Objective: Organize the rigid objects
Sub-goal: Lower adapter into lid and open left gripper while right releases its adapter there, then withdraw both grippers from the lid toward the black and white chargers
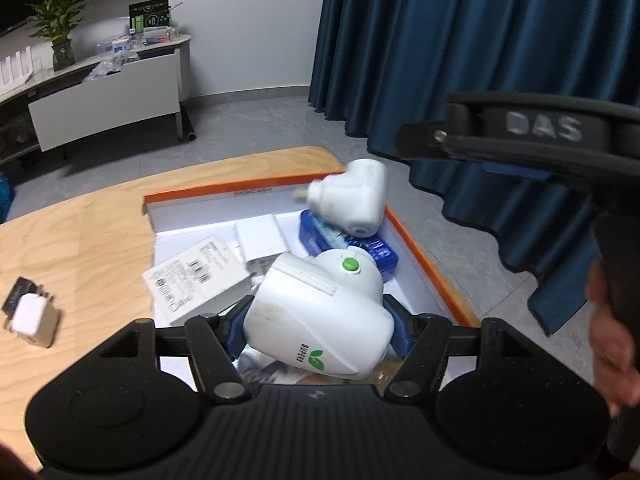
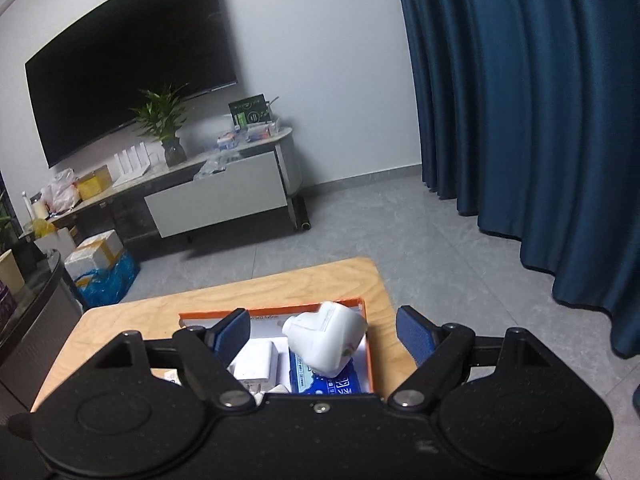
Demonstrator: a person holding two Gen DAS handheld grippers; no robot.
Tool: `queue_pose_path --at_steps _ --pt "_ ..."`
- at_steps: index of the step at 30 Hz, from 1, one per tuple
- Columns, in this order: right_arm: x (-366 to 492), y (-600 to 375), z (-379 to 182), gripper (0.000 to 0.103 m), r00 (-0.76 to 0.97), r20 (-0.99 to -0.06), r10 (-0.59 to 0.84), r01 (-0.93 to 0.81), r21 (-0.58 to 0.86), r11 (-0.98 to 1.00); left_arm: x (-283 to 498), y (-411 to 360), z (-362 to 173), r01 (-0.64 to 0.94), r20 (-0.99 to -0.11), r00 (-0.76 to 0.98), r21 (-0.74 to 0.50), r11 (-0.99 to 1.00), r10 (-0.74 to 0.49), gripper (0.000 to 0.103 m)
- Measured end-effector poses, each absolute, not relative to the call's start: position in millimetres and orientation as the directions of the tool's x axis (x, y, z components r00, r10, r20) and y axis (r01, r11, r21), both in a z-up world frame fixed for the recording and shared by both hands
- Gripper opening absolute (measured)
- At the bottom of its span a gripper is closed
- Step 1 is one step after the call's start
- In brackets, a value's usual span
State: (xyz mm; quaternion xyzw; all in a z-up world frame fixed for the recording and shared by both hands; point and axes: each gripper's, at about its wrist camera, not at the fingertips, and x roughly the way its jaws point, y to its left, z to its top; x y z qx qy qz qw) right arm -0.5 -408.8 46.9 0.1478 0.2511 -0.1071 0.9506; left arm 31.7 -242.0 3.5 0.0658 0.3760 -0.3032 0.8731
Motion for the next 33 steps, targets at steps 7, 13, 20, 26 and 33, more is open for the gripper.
queue_pose_path --at_steps 7,13,20,26,33 --pt "-14 -407 50 0.096 0.855 -0.495 -0.155 0.292 0.213 0.932 35 -245 12 0.589 -0.665 0.545 -0.131 0.798 -0.511 0.081" --pt "-15 -396 52 0.097 0.851 -0.505 -0.145 0.279 0.200 0.939 34 -232 21 0.526 -0.675 0.585 -0.105 0.844 -0.449 0.091" --pt "-17 -380 55 0.098 0.848 -0.510 -0.141 0.271 0.190 0.944 37 -207 30 0.441 -0.681 0.633 -0.072 0.895 -0.367 0.099" --pt "-16 -361 54 0.099 0.845 -0.520 -0.124 0.250 0.180 0.951 38 -183 36 0.394 -0.679 0.655 -0.068 0.916 -0.332 0.101" --pt "-9 -338 54 0.099 0.844 -0.529 -0.086 0.208 0.174 0.962 41 -158 39 0.345 -0.673 0.676 -0.072 0.936 -0.300 0.101"
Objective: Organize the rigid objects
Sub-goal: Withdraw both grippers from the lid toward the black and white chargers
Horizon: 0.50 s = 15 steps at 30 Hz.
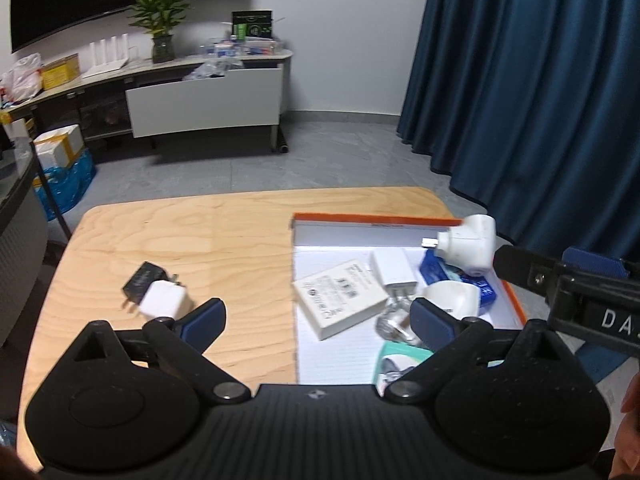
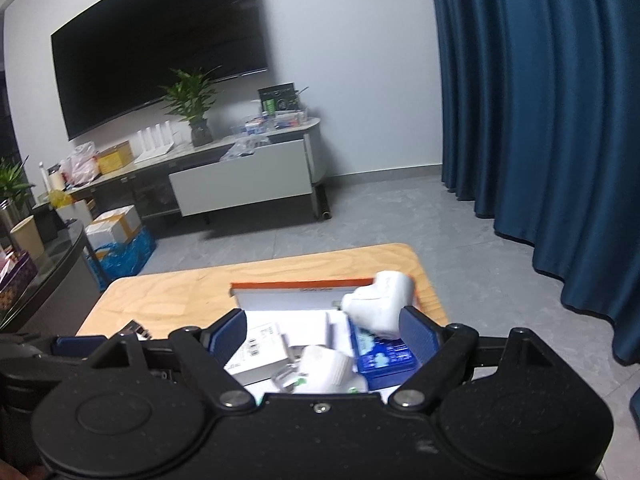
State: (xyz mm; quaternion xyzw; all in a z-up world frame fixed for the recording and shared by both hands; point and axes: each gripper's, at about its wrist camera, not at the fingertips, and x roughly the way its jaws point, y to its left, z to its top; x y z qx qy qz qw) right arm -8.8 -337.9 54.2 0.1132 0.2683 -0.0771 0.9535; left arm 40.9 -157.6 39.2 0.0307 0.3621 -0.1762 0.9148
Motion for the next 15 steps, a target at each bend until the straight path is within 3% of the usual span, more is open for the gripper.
queue_pose_path --at_steps 15 --pt "15 -294 52 0.099 0.838 -0.545 -0.023 0.128 0.156 0.979 52 -111 35 0.259 -0.677 0.694 -0.086 0.962 -0.247 0.101"
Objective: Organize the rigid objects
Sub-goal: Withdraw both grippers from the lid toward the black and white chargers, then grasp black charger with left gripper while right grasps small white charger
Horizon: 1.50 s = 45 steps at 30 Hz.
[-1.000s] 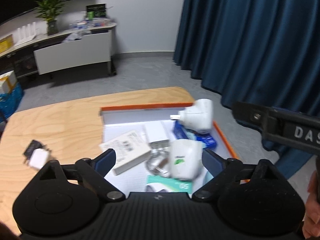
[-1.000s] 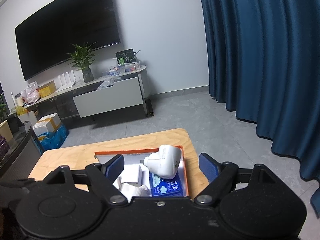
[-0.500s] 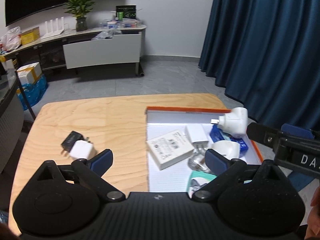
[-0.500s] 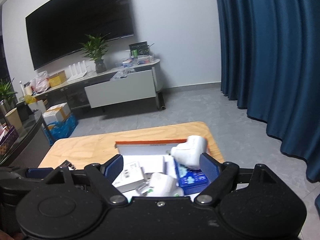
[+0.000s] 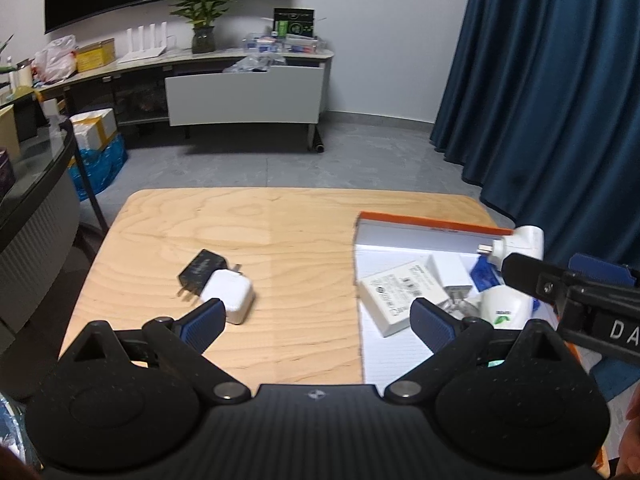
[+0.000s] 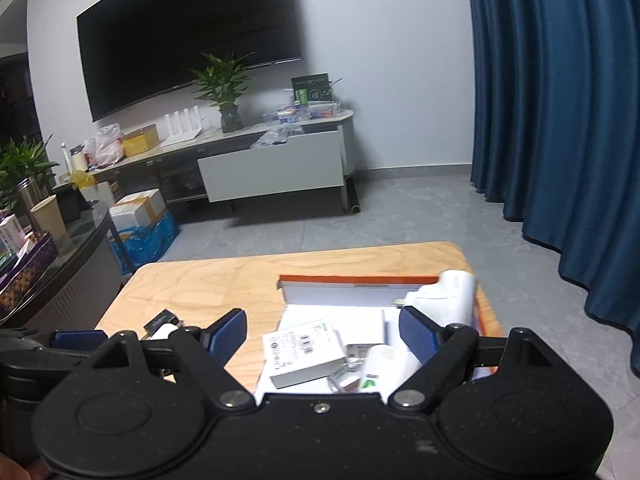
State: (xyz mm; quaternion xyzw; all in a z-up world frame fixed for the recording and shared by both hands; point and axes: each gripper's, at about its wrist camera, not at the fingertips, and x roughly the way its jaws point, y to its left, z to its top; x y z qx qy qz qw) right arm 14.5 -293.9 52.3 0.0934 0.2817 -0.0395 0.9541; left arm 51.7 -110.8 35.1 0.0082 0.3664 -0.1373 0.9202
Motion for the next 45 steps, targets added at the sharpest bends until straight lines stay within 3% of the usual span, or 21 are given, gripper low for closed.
queue_pose_path --at_steps 10,24,32,36,42,45 --pt "31 -268 40 0.099 0.820 -0.571 0.035 0.064 0.154 0.986 69 -74 18 0.182 -0.699 0.688 -0.094 0.979 -0.195 0.102" --pt "40 -256 21 0.099 0.799 -0.594 0.094 0.018 0.180 0.983 138 -14 -21 0.042 -0.736 0.677 0.013 0.999 -0.019 0.102" --pt "47 -253 17 0.099 0.795 -0.597 0.106 0.007 0.184 0.983 157 -27 -39 0.135 -0.737 0.675 0.079 0.988 -0.033 0.100" --pt "52 -250 13 0.099 0.789 -0.606 0.102 0.008 0.177 0.984 148 -41 -36 0.222 -0.715 0.688 0.045 0.974 -0.123 0.100" --pt "57 -244 7 0.099 0.778 -0.618 0.114 -0.004 0.177 0.984 156 -41 -43 0.219 -0.710 0.692 0.032 0.975 -0.132 0.102" --pt "60 -240 7 0.099 0.776 -0.619 0.121 -0.016 0.173 0.985 163 -40 -46 0.222 -0.709 0.694 0.051 0.974 -0.121 0.098"
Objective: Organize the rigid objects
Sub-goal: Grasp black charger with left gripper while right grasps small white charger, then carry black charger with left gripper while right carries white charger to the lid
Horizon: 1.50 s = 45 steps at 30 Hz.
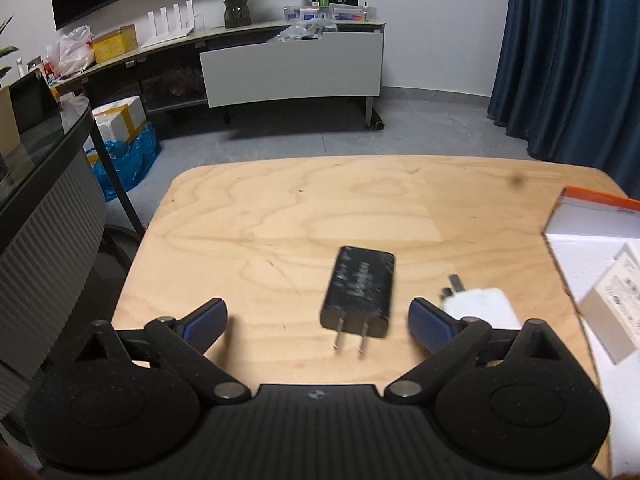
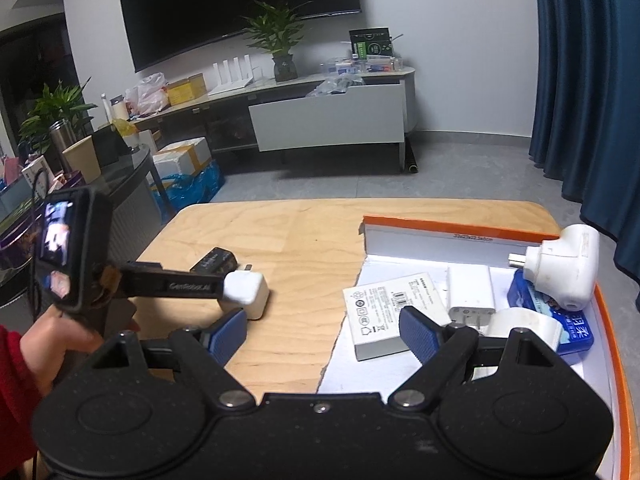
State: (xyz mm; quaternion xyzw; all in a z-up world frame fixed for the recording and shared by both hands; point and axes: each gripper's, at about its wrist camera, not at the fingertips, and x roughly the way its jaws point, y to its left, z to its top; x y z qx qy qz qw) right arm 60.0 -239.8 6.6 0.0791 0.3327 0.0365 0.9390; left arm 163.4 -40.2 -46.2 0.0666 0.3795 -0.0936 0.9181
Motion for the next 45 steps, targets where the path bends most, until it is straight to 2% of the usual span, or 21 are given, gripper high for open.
queue_pose_path --at_steps 1,3,6,9,10,11,12,15,23,26,29,31,32,33,34,45 --pt "61 -238 7 0.099 0.776 -0.618 0.124 -0.020 0.173 0.985 167 -41 -48 0.230 -0.712 0.691 0.055 0.972 -0.123 0.095" --pt "63 -235 5 0.099 0.773 -0.620 0.130 -0.027 0.173 0.985 172 -40 -49 0.239 -0.709 0.692 0.048 0.970 -0.136 0.095" --pt "68 -228 4 0.099 0.767 -0.624 0.146 -0.039 0.181 0.983 173 -38 -48 0.260 -0.696 0.700 0.035 0.965 -0.164 0.086" --pt "75 -221 1 0.099 0.762 -0.628 0.156 -0.051 0.181 0.982 172 -41 -48 0.310 -0.681 0.703 0.031 0.950 -0.207 0.067" --pt "79 -218 0 0.099 0.759 -0.631 0.158 -0.052 0.183 0.982 171 -43 -47 0.331 -0.676 0.702 0.033 0.943 -0.223 0.056" --pt "82 -216 -1 0.099 0.756 -0.634 0.162 -0.051 0.190 0.980 170 -44 -47 0.349 -0.673 0.701 0.034 0.937 -0.236 0.050" --pt "85 -213 -2 0.099 0.754 -0.635 0.169 -0.051 0.200 0.978 169 -45 -47 0.358 -0.672 0.700 0.037 0.933 -0.242 0.037" --pt "97 -205 -4 0.099 0.735 -0.653 0.182 -0.048 0.217 0.975 166 -42 -47 0.355 -0.674 0.699 0.035 0.934 -0.241 0.036" --pt "138 -173 -22 0.097 0.699 -0.690 0.190 -0.068 0.200 0.977 151 -11 -34 0.226 -0.675 0.718 0.001 0.974 -0.166 0.036" --pt "157 -158 -34 0.091 0.672 -0.722 0.164 -0.053 0.174 0.983 144 -4 -28 0.187 -0.677 0.722 -0.011 0.982 -0.145 0.036" --pt "170 -147 -45 0.088 0.662 -0.737 0.136 -0.043 0.145 0.989 140 0 -24 0.165 -0.669 0.730 -0.025 0.986 -0.139 0.036" --pt "177 -141 -52 0.079 0.653 -0.747 0.124 -0.044 0.126 0.991 138 2 -21 0.151 -0.663 0.736 -0.037 0.988 -0.137 0.036" --pt "180 -137 -55 0.070 0.659 -0.744 0.108 -0.043 0.106 0.993 137 2 -21 0.146 -0.662 0.738 -0.035 0.989 -0.132 0.036" --pt "181 -135 -56 0.056 0.670 -0.737 0.086 -0.043 0.077 0.996 136 2 -20 0.148 -0.660 0.740 -0.036 0.988 -0.135 0.036" --pt "181 -134 -56 0.051 0.679 -0.730 0.077 -0.046 0.062 0.997 134 2 -20 0.150 -0.659 0.739 -0.042 0.988 -0.140 0.036" --pt "137 -143 -24 0.051 0.716 -0.688 0.121 -0.083 0.088 0.993 108 0 -2 0.130 -0.647 0.748 -0.071 0.989 -0.145 0.036"
